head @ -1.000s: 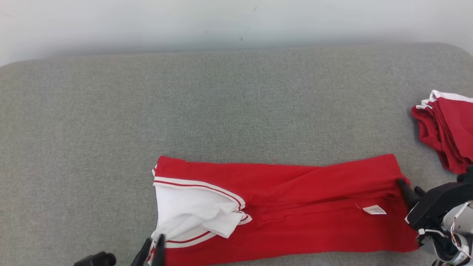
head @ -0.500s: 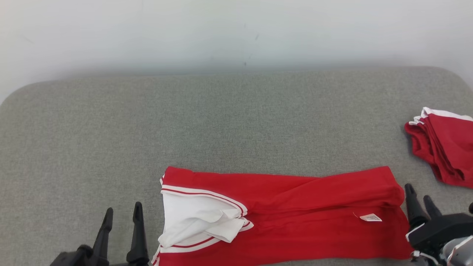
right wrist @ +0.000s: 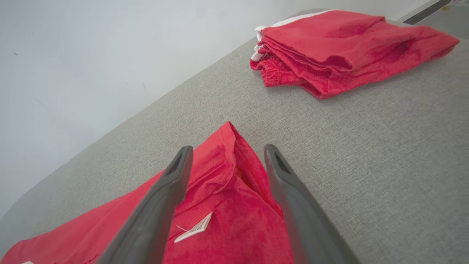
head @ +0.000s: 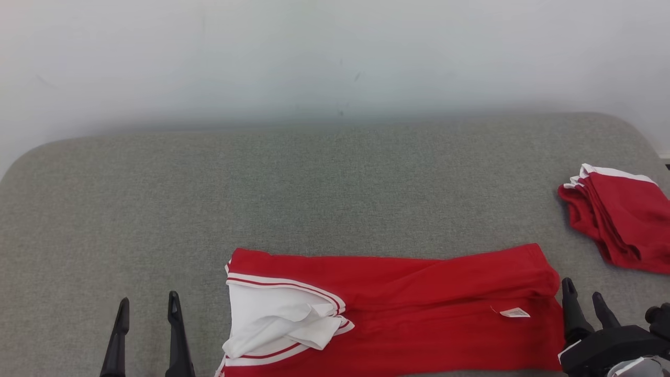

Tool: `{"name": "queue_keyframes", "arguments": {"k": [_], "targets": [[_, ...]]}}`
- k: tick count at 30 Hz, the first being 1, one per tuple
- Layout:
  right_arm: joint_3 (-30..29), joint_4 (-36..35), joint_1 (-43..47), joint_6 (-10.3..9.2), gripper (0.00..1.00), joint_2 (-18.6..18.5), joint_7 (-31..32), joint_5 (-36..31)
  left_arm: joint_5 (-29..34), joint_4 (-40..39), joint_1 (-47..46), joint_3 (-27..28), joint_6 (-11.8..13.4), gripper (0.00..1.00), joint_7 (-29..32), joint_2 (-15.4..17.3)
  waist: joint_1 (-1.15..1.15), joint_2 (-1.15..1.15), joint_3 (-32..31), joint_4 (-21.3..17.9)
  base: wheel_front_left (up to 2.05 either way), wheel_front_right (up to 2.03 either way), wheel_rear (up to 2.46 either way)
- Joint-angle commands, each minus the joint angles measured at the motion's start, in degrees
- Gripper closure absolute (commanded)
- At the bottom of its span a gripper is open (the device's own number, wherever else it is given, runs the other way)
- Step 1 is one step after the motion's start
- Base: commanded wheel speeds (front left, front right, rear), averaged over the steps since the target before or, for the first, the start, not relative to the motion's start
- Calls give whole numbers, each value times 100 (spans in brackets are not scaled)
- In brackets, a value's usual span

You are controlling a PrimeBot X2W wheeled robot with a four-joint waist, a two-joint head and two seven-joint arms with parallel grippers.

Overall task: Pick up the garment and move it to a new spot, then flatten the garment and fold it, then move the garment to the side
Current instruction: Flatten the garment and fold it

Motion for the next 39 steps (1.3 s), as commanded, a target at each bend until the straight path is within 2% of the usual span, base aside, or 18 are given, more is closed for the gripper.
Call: {"name": "queue_keyframes", "arguments": {"k": [1, 7, 17, 23, 26, 39], "targets": [[35, -55, -11, -12, 0, 11, -25, -137, 88, 39, 85, 58, -48, 0, -15, -50, 1, 0, 28, -31, 0, 0, 0], [63, -315, -164, -12, 0, 11, 143, -1076, 230, 143, 150, 213, -208, 0, -15, -154, 1, 0, 137, -70, 0, 0, 0], [-72, -375, -670, -12, 0, 15, 1196, -2490, 270, 292, -41, 286, -412, 0, -15, -190, 1, 0, 353, 104, 0, 0, 0], [-201, -232, -635, -12, 0, 13, 1908, -2854, 159, 356, -128, 234, -410, 0, -16, -191, 1, 0, 487, 251, 0, 0, 0], [-193, -213, -678, -12, 0, -105, 2152, -2972, 144, 366, -154, 229, -430, 0, -16, -190, 1, 0, 563, 278, 0, 0, 0], [-223, 294, -994, -12, 0, -438, 2973, -2870, 187, 418, -301, 220, -490, 0, -16, -191, 1, 0, 794, 366, 0, 0, 0]]}}
